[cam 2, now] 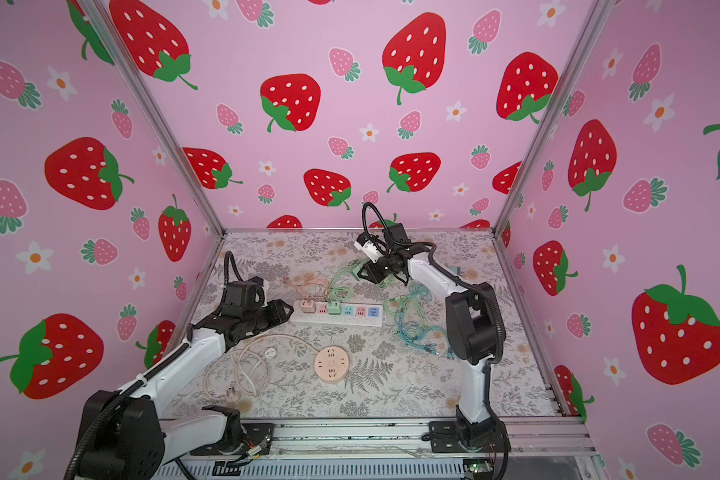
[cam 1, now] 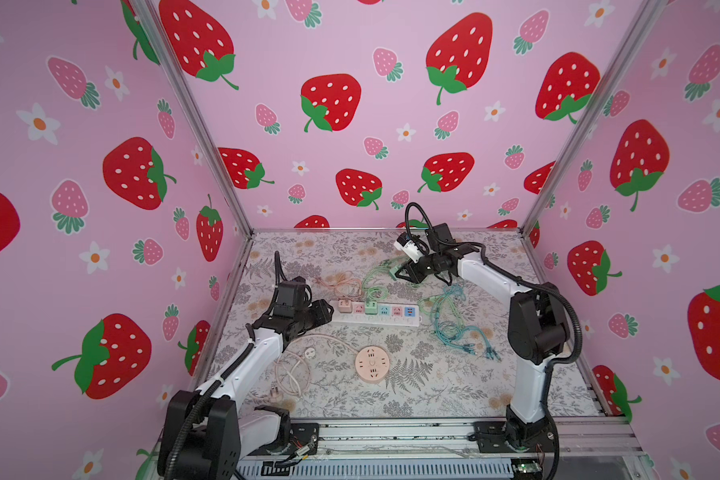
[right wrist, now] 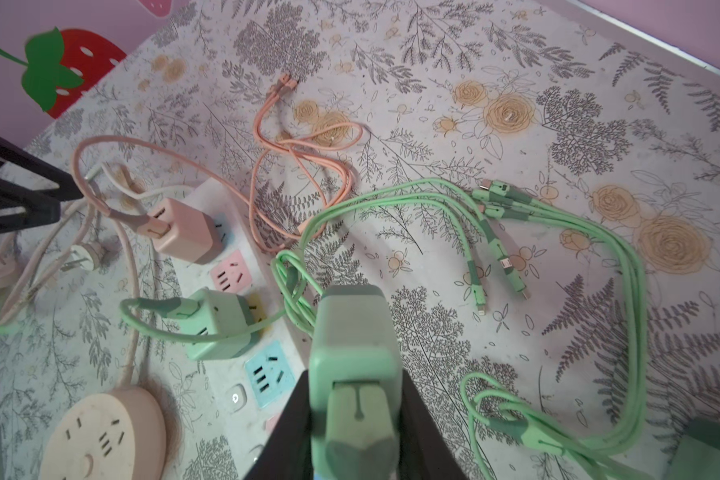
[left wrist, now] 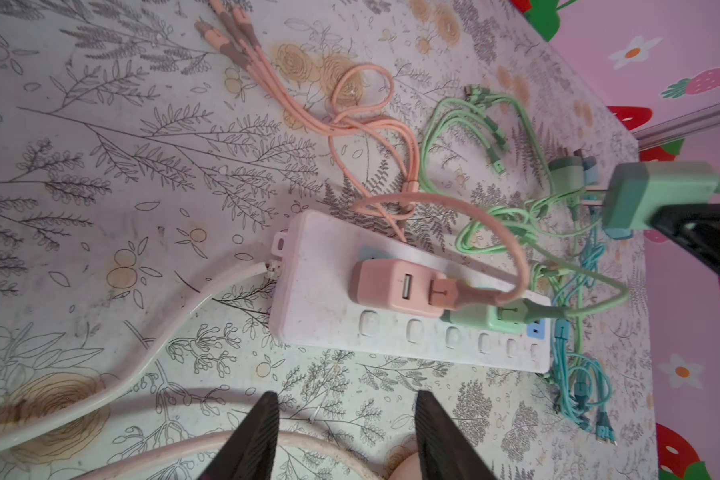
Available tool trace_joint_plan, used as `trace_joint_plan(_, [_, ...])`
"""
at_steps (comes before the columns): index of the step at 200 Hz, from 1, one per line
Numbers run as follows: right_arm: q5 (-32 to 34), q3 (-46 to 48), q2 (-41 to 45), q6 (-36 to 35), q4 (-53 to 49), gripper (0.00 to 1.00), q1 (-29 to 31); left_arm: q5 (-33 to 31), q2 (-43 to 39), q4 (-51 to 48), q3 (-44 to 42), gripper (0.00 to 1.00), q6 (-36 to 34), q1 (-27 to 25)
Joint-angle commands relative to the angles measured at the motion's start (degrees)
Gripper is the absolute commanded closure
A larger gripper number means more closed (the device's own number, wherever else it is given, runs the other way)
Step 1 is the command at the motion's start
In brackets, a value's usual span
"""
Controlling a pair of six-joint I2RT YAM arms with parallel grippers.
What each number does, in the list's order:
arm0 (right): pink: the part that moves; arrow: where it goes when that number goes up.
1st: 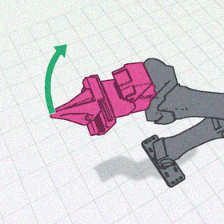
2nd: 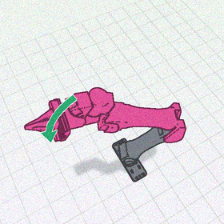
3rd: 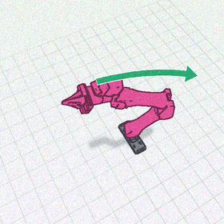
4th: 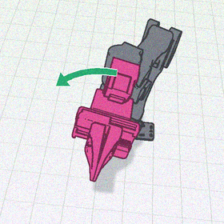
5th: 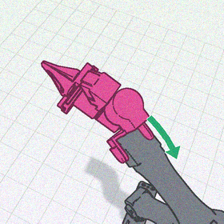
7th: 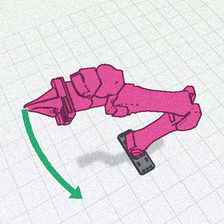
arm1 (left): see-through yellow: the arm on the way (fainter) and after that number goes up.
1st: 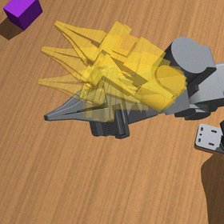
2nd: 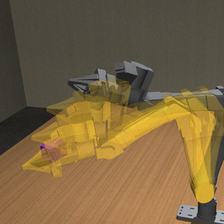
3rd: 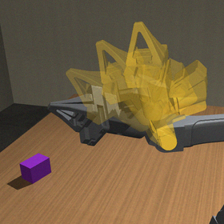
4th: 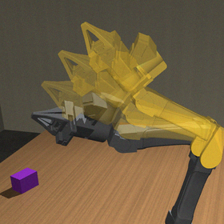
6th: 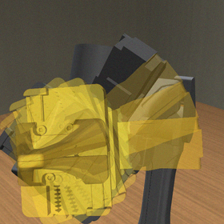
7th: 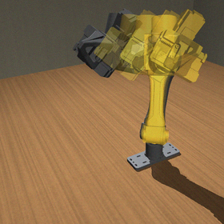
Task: Insert the plug
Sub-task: 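Move the pale green charger over the power strip with the right gripper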
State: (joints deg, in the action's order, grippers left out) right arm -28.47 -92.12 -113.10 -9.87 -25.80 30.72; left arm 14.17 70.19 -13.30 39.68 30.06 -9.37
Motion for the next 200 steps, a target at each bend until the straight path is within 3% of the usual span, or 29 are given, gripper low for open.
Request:
trace_joint_plan(1, [5.2, -1.7, 0.3, -6.8, -7.6, 0.97, 0.8, 0.9, 2.1, 0.3, 1.7, 0.48, 0.1, 0.5])
trace_joint_plan(69, [12.4, -0.8, 1.5, -21.7, -14.4, 1.00, 4.9, -0.7, 7.0, 0.5, 3.3, 0.61, -1.0, 1.0])
trace_joint_plan(200, [14.0, -3.8, -0.3, -30.1, -22.0, 0.97, 7.6, 1.2, 15.1, 2.7, 5.7, 0.71, -2.3, 1.7])
